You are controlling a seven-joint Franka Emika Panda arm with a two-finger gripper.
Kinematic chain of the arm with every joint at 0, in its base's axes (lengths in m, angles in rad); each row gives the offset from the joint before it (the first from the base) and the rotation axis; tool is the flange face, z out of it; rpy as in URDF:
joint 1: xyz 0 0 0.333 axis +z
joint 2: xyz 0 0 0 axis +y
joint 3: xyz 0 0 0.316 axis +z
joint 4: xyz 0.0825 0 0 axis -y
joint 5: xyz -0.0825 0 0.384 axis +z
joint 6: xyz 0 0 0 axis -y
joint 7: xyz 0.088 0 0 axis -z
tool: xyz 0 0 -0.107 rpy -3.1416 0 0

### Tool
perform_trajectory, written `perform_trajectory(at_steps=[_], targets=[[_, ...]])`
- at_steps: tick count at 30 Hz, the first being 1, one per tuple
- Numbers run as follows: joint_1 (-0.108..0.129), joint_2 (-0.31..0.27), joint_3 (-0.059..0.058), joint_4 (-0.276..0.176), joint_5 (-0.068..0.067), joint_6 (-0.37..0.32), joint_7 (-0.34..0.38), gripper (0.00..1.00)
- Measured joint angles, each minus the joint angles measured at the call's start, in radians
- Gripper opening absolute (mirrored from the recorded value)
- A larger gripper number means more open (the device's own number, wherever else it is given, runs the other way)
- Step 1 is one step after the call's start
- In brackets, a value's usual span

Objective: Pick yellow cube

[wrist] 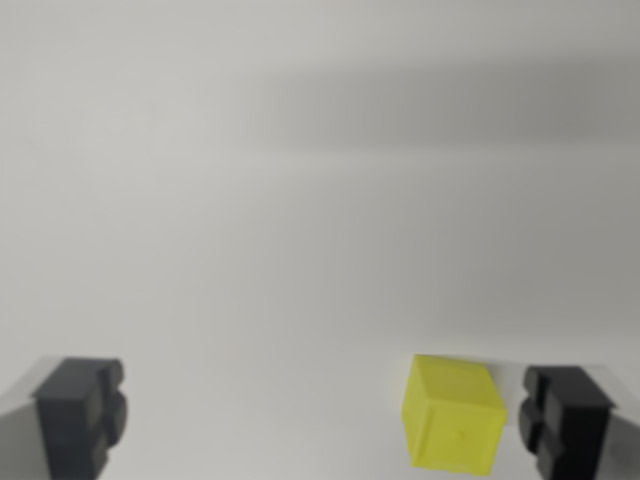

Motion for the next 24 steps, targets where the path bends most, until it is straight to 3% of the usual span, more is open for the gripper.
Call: perform_trajectory(at_steps=[24], targets=[[-0.049,-0.046,0.000,-0.249,-0.002,0.212,0.003,1.00]])
